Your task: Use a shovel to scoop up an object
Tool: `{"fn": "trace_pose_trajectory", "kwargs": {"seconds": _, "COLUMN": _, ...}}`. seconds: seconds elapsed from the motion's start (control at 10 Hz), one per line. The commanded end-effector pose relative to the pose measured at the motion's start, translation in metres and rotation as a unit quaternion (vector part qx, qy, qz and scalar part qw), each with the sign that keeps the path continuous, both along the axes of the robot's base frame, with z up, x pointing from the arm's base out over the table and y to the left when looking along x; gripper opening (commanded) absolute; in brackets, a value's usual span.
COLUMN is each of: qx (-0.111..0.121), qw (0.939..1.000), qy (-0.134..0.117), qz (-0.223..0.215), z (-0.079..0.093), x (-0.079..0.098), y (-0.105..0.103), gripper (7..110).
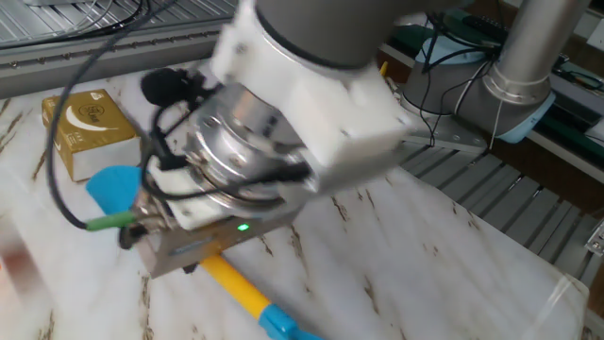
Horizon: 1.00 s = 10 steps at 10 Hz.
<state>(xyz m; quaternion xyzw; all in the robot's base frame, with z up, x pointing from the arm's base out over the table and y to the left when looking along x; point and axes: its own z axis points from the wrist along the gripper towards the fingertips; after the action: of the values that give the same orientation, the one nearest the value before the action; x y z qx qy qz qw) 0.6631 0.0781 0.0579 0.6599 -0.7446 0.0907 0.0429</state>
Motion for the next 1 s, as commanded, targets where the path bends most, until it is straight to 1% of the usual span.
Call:
{"fn": "trace_pose_trajectory", "kwargs": {"seconds": 0.0, "qx": 0.028, "qw": 0.9996, "qy": -0.006, "qz": 0.002, "z": -0.001, "x": 0.009, "y": -0.005, "gripper": 7}}
{"fn": "trace_pose_trajectory", "kwargs": {"seconds": 0.1, "qx": 0.026, "qw": 0.9996, "qy": -0.006, "qz": 0.005, "z": -0.002, "x": 0.009, "y": -0.009, "gripper": 7}}
{"fn": "trace_pose_trajectory", "kwargs": {"seconds": 0.2, "qx": 0.029, "qw": 0.9995, "qy": -0.006, "qz": 0.010, "z": -0.004, "x": 0.008, "y": -0.013, "gripper": 7}}
{"fn": "trace_pose_trajectory", "kwargs": {"seconds": 0.3, "qx": 0.038, "qw": 0.9992, "qy": -0.005, "qz": 0.012, "z": -0.006, "x": 0.007, "y": -0.014, "gripper": 7}}
{"fn": "trace_pose_trajectory", "kwargs": {"seconds": 0.4, "qx": 0.039, "qw": 0.9992, "qy": -0.004, "qz": 0.012, "z": -0.005, "x": 0.005, "y": -0.015, "gripper": 7}}
{"fn": "trace_pose_trajectory", "kwargs": {"seconds": 0.7, "qx": 0.028, "qw": 0.9995, "qy": -0.003, "qz": 0.013, "z": -0.003, "x": 0.005, "y": -0.020, "gripper": 7}}
{"fn": "trace_pose_trajectory", "kwargs": {"seconds": 0.9, "qx": 0.029, "qw": 0.9995, "qy": 0.000, "qz": 0.013, "z": -0.004, "x": 0.003, "y": -0.020, "gripper": 7}}
